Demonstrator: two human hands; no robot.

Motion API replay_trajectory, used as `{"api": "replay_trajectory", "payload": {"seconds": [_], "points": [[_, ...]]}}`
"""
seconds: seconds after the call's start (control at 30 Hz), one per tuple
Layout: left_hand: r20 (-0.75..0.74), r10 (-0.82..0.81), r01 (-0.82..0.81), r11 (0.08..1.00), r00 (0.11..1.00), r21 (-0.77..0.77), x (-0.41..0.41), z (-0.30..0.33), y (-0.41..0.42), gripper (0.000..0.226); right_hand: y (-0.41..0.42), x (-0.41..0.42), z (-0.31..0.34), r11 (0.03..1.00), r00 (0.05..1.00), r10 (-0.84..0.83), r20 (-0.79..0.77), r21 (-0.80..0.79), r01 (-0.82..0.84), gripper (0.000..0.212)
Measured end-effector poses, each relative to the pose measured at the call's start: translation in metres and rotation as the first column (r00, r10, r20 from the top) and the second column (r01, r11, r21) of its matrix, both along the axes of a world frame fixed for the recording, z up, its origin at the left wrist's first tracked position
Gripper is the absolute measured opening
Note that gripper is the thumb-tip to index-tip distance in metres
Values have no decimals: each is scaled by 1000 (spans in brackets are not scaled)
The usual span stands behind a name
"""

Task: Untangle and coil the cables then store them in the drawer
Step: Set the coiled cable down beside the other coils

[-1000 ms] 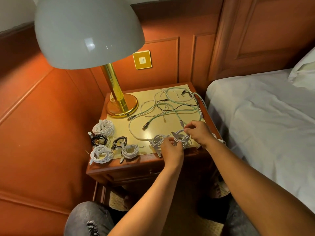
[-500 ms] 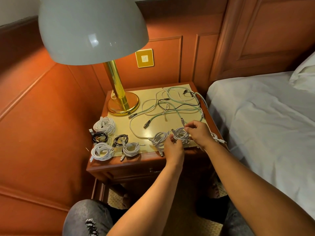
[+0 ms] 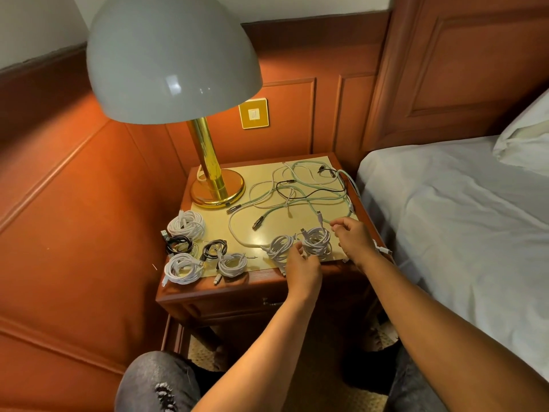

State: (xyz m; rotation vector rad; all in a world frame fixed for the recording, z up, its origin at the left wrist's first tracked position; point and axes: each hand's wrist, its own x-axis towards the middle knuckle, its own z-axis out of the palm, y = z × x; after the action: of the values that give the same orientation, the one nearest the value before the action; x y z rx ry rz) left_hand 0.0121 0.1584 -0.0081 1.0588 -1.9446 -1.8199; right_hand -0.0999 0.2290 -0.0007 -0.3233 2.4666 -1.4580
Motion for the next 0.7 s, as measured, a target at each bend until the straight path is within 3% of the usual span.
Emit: {"api": "replay_trajectory", "payload": {"seconds": [0.17, 0.47, 0.7], "points": [[-8, -66, 63, 981, 998, -184, 6, 23, -27, 32, 6, 11, 24, 1000, 996, 3, -87, 26, -1, 22], [35, -111, 115, 878, 993, -464, 5, 64, -111, 25, -28, 18, 70, 997, 973, 79, -215, 21, -76, 22], [280, -140, 280, 777, 950, -564, -8, 59, -168, 26, -86, 8, 72, 975, 965, 195, -174, 143, -171, 22]]}}
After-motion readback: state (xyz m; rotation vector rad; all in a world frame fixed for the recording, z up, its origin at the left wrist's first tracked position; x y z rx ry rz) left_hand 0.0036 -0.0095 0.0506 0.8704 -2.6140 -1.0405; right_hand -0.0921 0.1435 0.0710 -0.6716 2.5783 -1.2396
